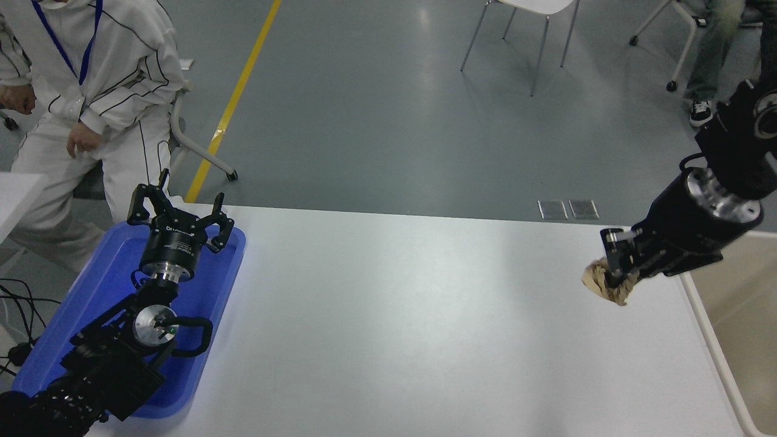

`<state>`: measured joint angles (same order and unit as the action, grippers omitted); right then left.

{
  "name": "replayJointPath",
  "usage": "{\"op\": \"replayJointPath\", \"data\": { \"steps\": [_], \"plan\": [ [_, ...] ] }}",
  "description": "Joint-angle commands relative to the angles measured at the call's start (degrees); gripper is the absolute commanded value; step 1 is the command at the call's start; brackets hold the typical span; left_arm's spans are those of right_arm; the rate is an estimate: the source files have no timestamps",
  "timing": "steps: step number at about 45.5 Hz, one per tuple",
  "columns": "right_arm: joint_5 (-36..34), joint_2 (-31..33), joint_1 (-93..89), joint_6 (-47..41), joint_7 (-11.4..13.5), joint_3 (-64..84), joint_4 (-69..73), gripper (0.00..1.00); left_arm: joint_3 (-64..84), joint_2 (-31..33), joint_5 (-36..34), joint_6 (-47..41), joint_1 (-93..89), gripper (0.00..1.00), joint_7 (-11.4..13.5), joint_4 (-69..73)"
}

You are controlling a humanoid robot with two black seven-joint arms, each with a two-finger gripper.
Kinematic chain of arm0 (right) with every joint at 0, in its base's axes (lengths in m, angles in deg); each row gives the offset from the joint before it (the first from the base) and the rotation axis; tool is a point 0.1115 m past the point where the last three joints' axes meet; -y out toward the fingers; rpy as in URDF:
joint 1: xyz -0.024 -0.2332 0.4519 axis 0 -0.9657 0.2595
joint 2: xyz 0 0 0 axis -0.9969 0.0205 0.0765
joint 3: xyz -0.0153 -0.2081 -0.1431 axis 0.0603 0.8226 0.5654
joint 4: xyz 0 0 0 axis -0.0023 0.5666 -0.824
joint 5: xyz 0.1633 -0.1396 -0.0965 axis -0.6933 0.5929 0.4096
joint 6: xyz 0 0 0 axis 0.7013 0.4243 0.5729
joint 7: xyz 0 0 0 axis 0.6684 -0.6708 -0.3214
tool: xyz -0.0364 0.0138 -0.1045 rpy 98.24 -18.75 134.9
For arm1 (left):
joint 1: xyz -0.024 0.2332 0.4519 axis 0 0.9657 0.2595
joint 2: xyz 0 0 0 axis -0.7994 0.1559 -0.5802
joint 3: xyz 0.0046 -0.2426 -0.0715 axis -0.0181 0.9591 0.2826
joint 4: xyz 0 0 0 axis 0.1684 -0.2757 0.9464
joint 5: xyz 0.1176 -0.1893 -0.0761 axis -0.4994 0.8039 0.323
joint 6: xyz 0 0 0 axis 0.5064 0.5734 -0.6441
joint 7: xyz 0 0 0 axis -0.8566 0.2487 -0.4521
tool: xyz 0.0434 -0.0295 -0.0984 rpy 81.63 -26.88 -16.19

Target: Pick up paper ball place in dustbin

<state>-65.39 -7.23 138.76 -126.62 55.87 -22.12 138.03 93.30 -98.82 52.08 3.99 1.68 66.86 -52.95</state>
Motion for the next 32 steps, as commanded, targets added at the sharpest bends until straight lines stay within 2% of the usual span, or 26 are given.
{"op": "replayJointPath", "data": {
  "steps": [1,32],
  "plan": [
    [-0.39,0.44,7.72,-1.49,0.06,2.34,0.64,0.0,0.01,0.0,0.0,0.0,0.0,1.0,0.0,0.0],
    [-0.48,2.28,8.87,-1.49,0.15,6.73,0.55,0.0,0.01,0.0,0.0,0.0,0.0,1.0,0.0,0.0]
  ]
}}
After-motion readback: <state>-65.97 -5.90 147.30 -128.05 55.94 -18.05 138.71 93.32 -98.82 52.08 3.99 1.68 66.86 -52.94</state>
